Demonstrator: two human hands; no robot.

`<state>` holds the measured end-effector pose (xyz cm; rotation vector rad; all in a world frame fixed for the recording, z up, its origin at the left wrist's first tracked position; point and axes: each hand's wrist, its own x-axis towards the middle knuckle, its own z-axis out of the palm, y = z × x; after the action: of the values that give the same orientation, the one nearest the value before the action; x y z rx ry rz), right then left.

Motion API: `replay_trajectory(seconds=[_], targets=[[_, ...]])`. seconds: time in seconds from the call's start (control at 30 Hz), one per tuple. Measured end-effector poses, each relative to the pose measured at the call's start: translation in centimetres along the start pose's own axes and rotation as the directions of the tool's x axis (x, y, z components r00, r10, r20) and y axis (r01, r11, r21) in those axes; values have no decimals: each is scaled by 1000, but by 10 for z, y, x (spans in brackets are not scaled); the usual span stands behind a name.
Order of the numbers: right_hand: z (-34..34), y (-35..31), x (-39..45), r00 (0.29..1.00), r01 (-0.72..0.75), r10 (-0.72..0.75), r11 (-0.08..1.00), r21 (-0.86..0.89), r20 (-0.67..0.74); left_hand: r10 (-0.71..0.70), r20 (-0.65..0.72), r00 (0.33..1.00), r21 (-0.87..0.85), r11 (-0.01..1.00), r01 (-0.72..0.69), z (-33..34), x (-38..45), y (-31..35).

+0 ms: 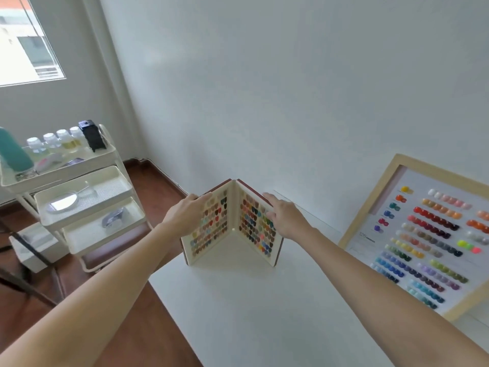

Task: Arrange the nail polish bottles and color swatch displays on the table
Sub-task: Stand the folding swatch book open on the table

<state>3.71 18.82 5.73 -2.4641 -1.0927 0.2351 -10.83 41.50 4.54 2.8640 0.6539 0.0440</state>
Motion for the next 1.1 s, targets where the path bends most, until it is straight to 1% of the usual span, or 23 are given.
replay_trajectory(seconds=[0.17, 0.27, 0.33, 0.47, 0.53, 0.7, 0.83, 1.1], targets=[[8, 11, 17, 997, -20, 27, 994, -107, 69, 54, 33, 998, -91, 995, -50, 4, 21, -21], [9, 20, 21, 993, 35, -17, 987, -156, 114, 152, 47, 987, -133, 981, -144, 9, 33, -31], [7, 25, 24, 993, 48, -27, 981, -189, 114, 219, 32, 975, -164, 964, -211, 12, 44, -38], [0, 38, 32, 995, 35, -10, 965, -259, 97, 353, -37, 935, -198, 915, -353, 13, 68, -48], [-7, 48, 34, 997, 7, 14, 960, -280, 74, 416, -31, 909, -209, 886, -413, 10, 85, -50], [-28, 80, 40, 996, -61, 80, 942, -331, 45, 534, 7, 845, -241, 822, -517, 4, 130, -27], [-47, 106, 49, 991, -127, 137, 920, -371, 3, 582, 36, 812, -294, 783, -548, 7, 168, -1], [-72, 154, 72, 969, -248, 219, 879, -406, -116, 643, -14, 765, -290, 730, -619, 20, 238, 53]])
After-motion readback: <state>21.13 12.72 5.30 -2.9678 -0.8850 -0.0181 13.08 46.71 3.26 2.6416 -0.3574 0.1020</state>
